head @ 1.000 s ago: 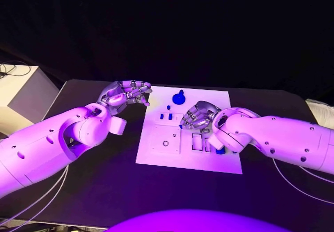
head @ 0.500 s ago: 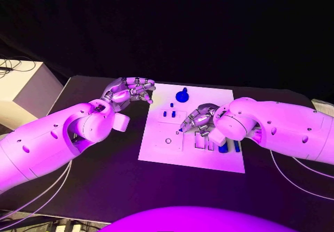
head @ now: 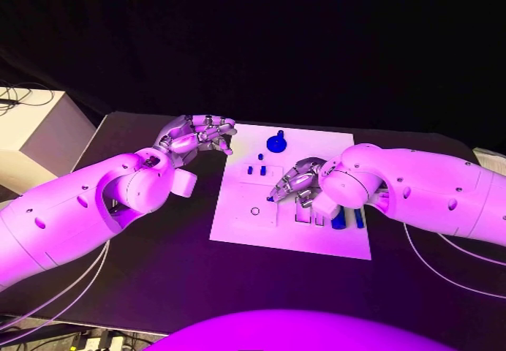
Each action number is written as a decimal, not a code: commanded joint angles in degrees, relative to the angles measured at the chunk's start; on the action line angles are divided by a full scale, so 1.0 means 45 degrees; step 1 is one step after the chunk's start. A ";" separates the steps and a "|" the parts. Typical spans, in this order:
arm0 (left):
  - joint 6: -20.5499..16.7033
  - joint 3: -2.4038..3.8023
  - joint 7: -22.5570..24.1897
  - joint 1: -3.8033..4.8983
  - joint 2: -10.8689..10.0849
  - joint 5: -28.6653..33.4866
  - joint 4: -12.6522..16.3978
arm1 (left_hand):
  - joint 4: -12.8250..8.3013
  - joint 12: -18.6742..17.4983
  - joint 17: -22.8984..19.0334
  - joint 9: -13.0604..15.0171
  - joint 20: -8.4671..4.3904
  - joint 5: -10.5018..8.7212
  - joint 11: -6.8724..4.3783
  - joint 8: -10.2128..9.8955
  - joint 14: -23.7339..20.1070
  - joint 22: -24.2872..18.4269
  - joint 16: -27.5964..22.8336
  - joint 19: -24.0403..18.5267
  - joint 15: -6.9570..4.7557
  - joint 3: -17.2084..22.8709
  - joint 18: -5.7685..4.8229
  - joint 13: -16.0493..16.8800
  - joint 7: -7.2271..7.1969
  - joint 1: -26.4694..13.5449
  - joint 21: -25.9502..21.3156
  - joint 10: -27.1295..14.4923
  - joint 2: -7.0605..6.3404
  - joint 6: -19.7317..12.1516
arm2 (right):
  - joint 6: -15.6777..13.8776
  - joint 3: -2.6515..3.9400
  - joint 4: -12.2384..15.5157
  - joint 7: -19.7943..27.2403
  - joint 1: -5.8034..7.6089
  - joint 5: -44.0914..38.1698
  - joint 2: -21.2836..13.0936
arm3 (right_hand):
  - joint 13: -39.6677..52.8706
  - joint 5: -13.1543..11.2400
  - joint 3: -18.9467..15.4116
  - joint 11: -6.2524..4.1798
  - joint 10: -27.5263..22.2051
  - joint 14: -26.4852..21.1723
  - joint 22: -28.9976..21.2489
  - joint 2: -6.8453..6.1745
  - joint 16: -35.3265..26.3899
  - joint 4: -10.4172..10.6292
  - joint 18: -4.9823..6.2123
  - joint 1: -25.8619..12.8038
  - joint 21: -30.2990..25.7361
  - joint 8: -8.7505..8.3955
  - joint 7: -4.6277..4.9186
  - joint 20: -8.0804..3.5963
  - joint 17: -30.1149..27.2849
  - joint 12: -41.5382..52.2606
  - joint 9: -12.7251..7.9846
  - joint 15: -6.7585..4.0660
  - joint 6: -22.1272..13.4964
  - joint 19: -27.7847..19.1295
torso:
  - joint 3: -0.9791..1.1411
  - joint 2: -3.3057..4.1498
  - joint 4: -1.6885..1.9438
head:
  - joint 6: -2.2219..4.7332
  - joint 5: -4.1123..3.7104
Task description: Assemble the parts on the task board
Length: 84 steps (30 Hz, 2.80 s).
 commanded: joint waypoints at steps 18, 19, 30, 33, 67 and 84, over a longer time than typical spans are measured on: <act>0.0244 0.0007 0.0033 -0.0001 0.0006 0.0025 0.0021 | 0.0009 0.0062 0.0013 -0.0021 -0.0022 -0.0011 0.0027 0.0077 -0.0040 -0.0023 -0.0053 0.0064 0.0072 -0.0092 0.0171 -0.0012 0.0117 0.0076 -0.0086 -0.0100 0.0038 -0.0107 | -0.0593 -0.0047 -0.0108 -0.0190 -0.0035 -0.1451 0.0189 | 0.0116 -0.0088 0.0041 -0.0143 0.0242 0.0312 -0.0027 0.0099 -0.0063 -0.0052 -0.0003 -0.0012 -0.0079 0.0054 0.0012 -0.0121 -0.0029 0.0028 0.0025 -0.0037 -0.0067 0.0821 | 0.0036 0.0006 -0.0007 | -0.0063 -0.0005; 0.0243 0.0007 0.0032 -0.0001 0.0003 0.0025 0.0020 | 0.0009 0.0062 0.0013 -0.0021 -0.0022 -0.0011 0.0027 0.0077 -0.0040 -0.0023 -0.0053 0.0064 0.0072 -0.0092 0.0171 -0.0012 0.0117 0.0076 -0.0086 -0.0100 0.0038 -0.0107 | -0.0611 -0.0048 -0.0113 -0.0189 -0.0037 -0.1466 0.0190 | 0.0116 -0.0088 0.0041 -0.0143 0.0242 0.0312 -0.0027 0.0099 -0.0063 -0.0052 -0.0003 -0.0012 -0.0079 0.0054 0.0012 -0.0121 -0.0029 0.0028 0.0025 -0.0037 -0.0067 0.0821 | 0.0034 0.0007 -0.0013 | -0.0075 -0.0006; 0.0260 0.0007 0.0012 -0.0001 -0.0011 0.0025 0.0022 | 0.0009 0.0062 0.0013 -0.0021 -0.0022 -0.0011 0.0027 0.0077 -0.0040 -0.0023 -0.0053 0.0064 0.0072 -0.0092 0.0171 -0.0012 0.0117 0.0076 -0.0086 -0.0100 0.0038 -0.0107 | -0.0600 -0.0083 -0.0164 -0.0193 -0.0068 -0.1535 0.0265 | 0.0116 -0.0088 0.0041 -0.0143 0.0242 0.0312 -0.0027 0.0099 -0.0063 -0.0052 -0.0003 -0.0012 -0.0079 0.0054 0.0012 -0.0121 -0.0029 0.0028 0.0025 -0.0037 -0.0067 0.0821 | 0.0026 0.0001 0.0002 | -0.0114 0.0003; 0.0262 0.0007 0.0006 -0.0001 -0.0024 0.0025 0.0023 | 0.0009 0.0062 0.0013 -0.0021 -0.0022 -0.0011 0.0027 0.0077 -0.0040 -0.0023 -0.0053 0.0064 0.0072 -0.0092 0.0171 -0.0012 0.0117 0.0076 -0.0086 -0.0100 0.0038 -0.0107 | -0.0548 -0.0099 -0.0169 -0.0202 -0.0076 -0.1549 0.0258 | 0.0116 -0.0088 0.0041 -0.0143 0.0242 0.0312 -0.0027 0.0099 -0.0063 -0.0052 -0.0003 -0.0012 -0.0079 0.0054 0.0012 -0.0121 -0.0029 0.0028 0.0025 -0.0037 -0.0067 0.0821 | 0.0021 0.0002 0.0001 | -0.0123 0.0006; 0.0309 0.0005 -0.0035 -0.0002 -0.0079 0.0004 0.0018 | 0.0028 0.0094 0.0016 -0.0030 -0.0018 -0.0012 0.0037 0.0118 -0.0064 -0.0068 -0.0081 0.0076 0.0080 -0.0124 0.0168 -0.0026 0.0126 0.0110 -0.0142 -0.0145 0.0030 -0.0154 | -0.1795 -0.0144 0.1658 0.4069 -0.0331 -0.6591 -0.0719 | 0.0337 0.0465 -0.0671 -0.0024 0.0238 0.0384 0.0126 -0.0250 0.0114 -0.0260 -0.0052 -0.0450 0.0127 -0.0496 0.0209 -0.0058 0.0146 -0.0120 0.0029 0.0068 -0.0997 0.0839 | 0.0041 -0.0006 -0.0024 | -0.0083 -0.0005; 0.0312 0.0003 -0.0008 -0.0026 -0.0082 -0.0040 -0.0026 | 0.0028 0.0097 0.0018 -0.0035 -0.0017 -0.0013 0.0042 0.0125 -0.0070 -0.0081 -0.0088 0.0080 0.0083 -0.0138 0.0167 -0.0033 0.0129 0.0123 -0.0158 -0.0171 0.0016 -0.0180 | -0.3287 -0.0510 0.2475 0.6034 -0.0855 -1.3360 -0.0960 | 0.0530 -0.0148 -0.0840 0.0057 -0.0069 0.0391 0.0261 -0.0765 0.0276 -0.0282 -0.0083 -0.0400 0.0267 -0.1118 0.0243 0.0007 0.0329 -0.0138 -0.0246 0.0139 -0.1414 0.0784 | 0.0043 0.0004 0.0004 | -0.0004 -0.0017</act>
